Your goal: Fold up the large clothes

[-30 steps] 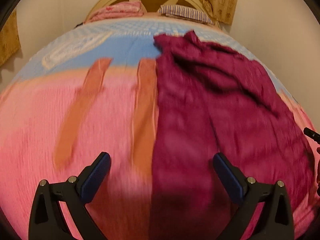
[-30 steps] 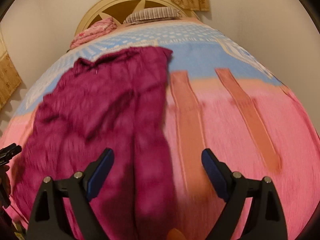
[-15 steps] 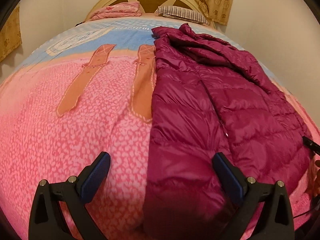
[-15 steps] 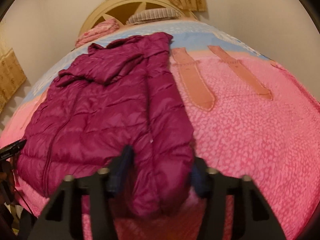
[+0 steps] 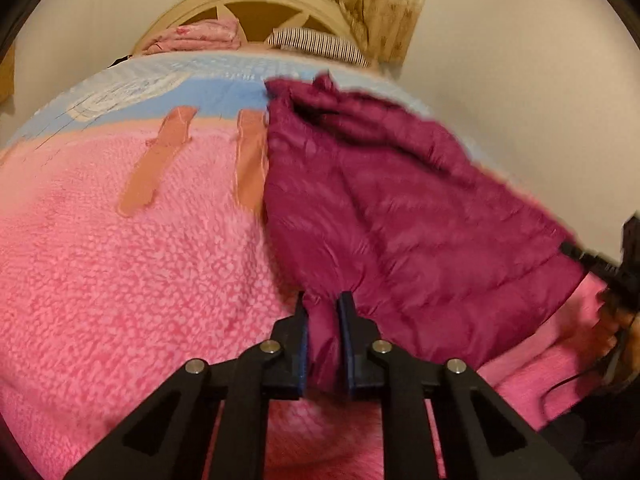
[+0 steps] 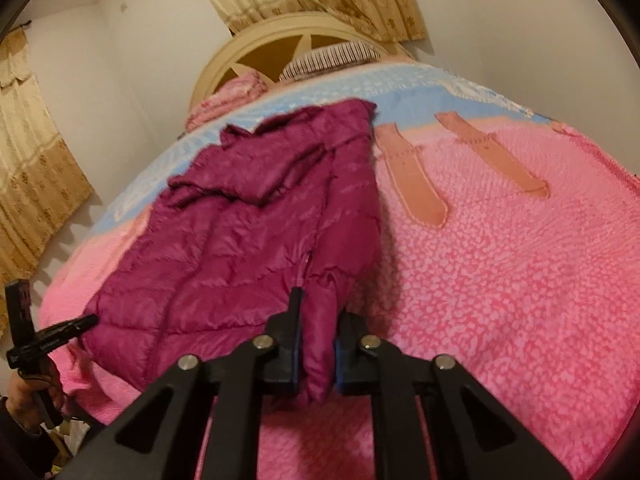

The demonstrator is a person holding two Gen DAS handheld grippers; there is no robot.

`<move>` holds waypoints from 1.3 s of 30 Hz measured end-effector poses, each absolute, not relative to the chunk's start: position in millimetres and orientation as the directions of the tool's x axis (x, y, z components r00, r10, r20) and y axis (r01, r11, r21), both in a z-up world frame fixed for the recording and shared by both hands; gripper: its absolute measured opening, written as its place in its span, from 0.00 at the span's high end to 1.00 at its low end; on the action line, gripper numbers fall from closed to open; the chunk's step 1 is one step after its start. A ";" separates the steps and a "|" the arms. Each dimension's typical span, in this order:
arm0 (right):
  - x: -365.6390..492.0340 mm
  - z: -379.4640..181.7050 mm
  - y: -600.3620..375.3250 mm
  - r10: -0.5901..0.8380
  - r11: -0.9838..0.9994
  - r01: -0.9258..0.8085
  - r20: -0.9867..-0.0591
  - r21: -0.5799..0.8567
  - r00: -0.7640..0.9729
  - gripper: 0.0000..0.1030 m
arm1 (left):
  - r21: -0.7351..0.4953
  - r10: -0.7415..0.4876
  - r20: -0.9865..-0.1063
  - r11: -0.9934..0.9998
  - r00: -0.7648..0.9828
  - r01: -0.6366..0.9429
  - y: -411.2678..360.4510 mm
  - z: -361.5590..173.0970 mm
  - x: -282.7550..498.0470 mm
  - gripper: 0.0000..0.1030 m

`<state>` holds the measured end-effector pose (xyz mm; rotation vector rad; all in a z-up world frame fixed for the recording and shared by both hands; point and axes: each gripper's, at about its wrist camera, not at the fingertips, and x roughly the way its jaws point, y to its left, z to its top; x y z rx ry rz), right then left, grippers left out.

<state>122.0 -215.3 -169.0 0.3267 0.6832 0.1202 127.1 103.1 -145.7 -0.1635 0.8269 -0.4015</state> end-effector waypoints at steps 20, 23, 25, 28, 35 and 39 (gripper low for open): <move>73.2 -104.5 -218.7 0.170 0.955 -0.023 -0.480 0.297 0.860 0.00 | -0.261 -0.303 -0.653 0.950 0.694 0.170 137.3 -92.1 123.7 0.16; 81.9 -117.8 -212.9 0.174 0.963 -0.034 -0.518 0.269 0.837 0.00 | -0.279 -0.331 -0.692 0.942 0.641 0.185 127.2 -114.6 130.5 0.09; 91.0 -129.8 -213.4 0.179 0.960 -0.024 -0.541 0.281 0.822 0.00 | -0.310 -0.367 -0.692 0.929 0.622 0.204 117.0 -124.5 131.7 0.05; 105.9 -152.1 -214.1 0.217 0.942 -0.014 -0.577 0.334 0.787 0.01 | -0.303 -0.365 -0.708 0.930 0.604 0.207 102.7 -141.5 141.0 0.04; 122.9 -179.7 -203.6 0.218 0.944 0.000 -0.621 0.330 0.753 0.13 | -0.243 -0.307 -0.751 0.952 0.585 0.188 86.5 -182.2 150.1 0.01; 123.9 -189.0 -207.2 0.213 0.942 0.018 -0.637 0.335 0.741 0.28 | -0.194 -0.246 -0.782 0.969 0.572 0.151 85.9 -185.6 149.7 0.01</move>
